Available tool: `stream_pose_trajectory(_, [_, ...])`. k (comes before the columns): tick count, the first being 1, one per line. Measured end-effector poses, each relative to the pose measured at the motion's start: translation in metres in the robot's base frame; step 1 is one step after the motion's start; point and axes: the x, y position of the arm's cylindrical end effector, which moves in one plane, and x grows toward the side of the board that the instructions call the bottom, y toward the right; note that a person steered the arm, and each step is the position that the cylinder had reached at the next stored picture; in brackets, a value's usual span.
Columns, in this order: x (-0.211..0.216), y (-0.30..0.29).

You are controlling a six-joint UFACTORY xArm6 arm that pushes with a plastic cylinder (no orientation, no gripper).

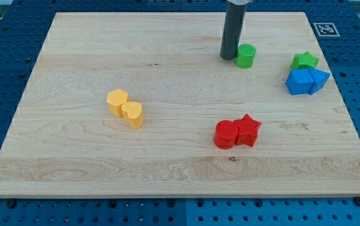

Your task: Move your arm below the red circle

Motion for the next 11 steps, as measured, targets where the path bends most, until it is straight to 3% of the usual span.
stream_pose_trajectory(2, [0.000,0.048])
stream_pose_trajectory(4, [0.001,0.030])
stream_pose_trajectory(7, [0.118,-0.088])
stream_pose_trajectory(9, [0.220,-0.093])
stream_pose_trajectory(10, [0.251,-0.080])
stream_pose_trajectory(11, [0.251,-0.049])
